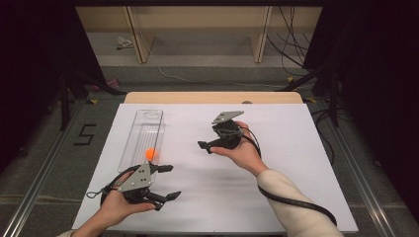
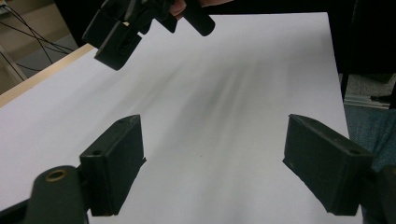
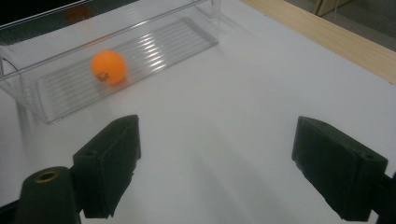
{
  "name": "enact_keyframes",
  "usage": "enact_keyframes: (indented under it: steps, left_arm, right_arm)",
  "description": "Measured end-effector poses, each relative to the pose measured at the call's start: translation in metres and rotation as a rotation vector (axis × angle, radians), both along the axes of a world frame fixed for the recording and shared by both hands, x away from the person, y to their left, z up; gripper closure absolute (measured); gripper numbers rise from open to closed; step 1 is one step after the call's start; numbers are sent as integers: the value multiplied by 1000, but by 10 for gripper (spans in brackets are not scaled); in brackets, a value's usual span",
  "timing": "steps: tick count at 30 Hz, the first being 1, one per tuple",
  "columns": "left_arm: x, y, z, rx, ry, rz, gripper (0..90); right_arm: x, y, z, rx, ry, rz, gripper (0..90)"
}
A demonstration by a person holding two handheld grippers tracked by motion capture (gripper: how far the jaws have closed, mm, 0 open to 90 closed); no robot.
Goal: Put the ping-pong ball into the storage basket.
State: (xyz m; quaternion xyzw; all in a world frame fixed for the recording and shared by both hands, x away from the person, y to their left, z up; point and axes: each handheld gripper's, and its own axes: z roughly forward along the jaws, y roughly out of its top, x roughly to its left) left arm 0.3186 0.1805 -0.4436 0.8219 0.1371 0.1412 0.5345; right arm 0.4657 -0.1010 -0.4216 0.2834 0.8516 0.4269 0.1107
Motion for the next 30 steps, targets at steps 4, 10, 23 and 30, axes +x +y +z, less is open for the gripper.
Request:
enact_keyframes:
  steps: [4,10,23,30]
  left_arm:
    - [0,0,0,-1,-1,-1,195]
    - [0,0,0,-2,-1,2,195]
    - [1,1,0,-4,1,8,195]
    - [1,1,0,-4,-3,9,195]
  right_arm:
    - [-3,-8,-1,1,0,-10,164]
    - [-12,-29,-6,0,3,-35,164]
    - [-30,-63,-6,19,-6,-73,164]
    - [-40,-81,-7,32,-9,-98,164]
